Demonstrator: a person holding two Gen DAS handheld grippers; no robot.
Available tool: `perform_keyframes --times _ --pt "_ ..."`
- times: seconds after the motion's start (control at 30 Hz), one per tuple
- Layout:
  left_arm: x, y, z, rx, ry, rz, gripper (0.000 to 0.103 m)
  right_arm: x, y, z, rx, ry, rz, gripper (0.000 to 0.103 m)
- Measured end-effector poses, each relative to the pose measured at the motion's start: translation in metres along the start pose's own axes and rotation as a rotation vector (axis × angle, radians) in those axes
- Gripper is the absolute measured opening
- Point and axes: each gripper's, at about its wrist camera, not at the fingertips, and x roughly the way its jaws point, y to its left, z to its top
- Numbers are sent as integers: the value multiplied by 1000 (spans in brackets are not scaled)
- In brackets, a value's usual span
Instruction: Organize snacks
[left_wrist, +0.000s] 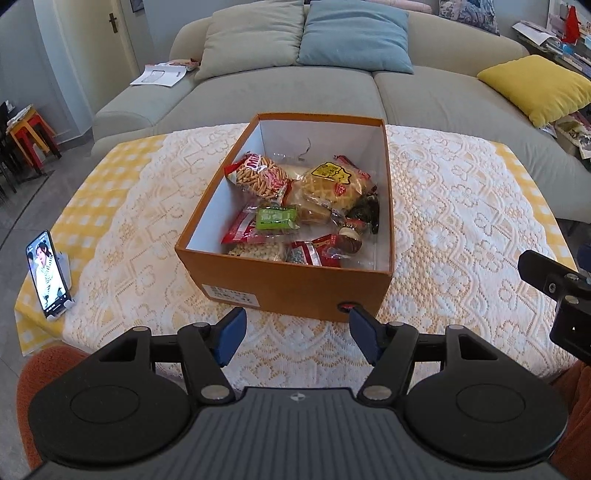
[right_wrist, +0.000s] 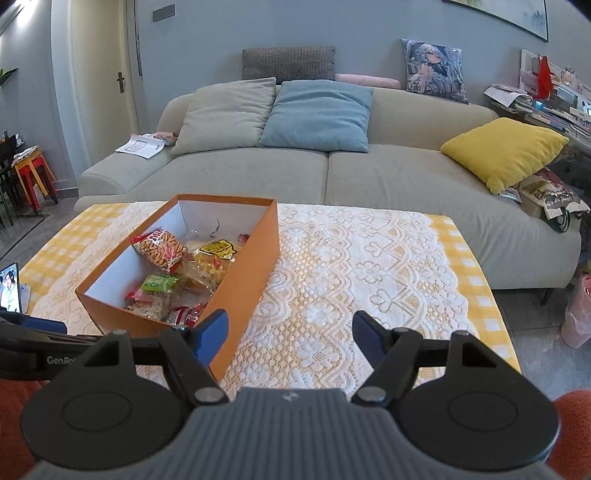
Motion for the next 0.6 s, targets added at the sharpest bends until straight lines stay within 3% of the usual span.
perform_keyframes --times 0.6 --pt "-6 -8 3 34 -26 3 76 -2 -3 1 13 4 6 73"
